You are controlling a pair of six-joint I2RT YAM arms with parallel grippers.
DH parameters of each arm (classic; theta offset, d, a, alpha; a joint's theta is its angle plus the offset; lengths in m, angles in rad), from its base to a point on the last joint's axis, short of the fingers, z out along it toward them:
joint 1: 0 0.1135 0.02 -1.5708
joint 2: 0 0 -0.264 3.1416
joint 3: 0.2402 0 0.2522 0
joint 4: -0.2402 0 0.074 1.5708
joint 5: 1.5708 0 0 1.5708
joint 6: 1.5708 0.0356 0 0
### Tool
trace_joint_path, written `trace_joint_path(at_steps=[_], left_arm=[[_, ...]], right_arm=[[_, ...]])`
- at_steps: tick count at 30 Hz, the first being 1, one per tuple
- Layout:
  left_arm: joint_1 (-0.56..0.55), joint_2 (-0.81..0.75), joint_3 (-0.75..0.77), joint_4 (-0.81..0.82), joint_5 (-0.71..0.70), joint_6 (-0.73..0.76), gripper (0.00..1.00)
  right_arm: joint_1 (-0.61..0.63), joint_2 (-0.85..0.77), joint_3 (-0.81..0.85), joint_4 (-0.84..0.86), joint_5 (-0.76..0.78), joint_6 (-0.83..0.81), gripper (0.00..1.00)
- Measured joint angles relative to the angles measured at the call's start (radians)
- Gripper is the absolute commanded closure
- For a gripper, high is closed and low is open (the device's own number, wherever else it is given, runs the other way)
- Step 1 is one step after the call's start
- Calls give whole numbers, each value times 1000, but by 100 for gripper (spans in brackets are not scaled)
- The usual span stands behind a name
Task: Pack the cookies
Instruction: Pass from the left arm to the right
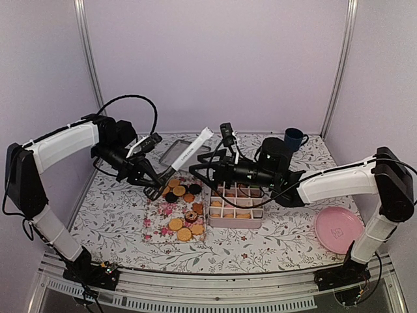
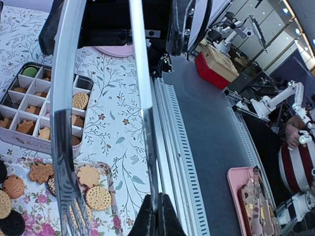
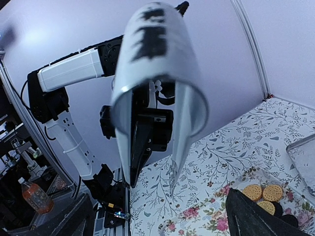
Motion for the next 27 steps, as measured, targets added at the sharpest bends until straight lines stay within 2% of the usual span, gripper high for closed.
trace_joint_path(at_steps=[6, 15, 20, 27], left_arm=[[-8, 0, 0, 0, 0, 16, 100], [-14, -2, -23, 61, -12, -28, 99], [-16, -16, -50, 137, -42, -85, 99], [-18, -26, -50, 176, -79, -119, 99]], right_arm=[[-12, 54, 38, 84, -37, 52, 14], [-18, 120, 116, 147, -96, 112, 29], [-20, 125, 126, 134, -111, 129, 39], [-29, 129, 166, 32, -117, 127, 53]])
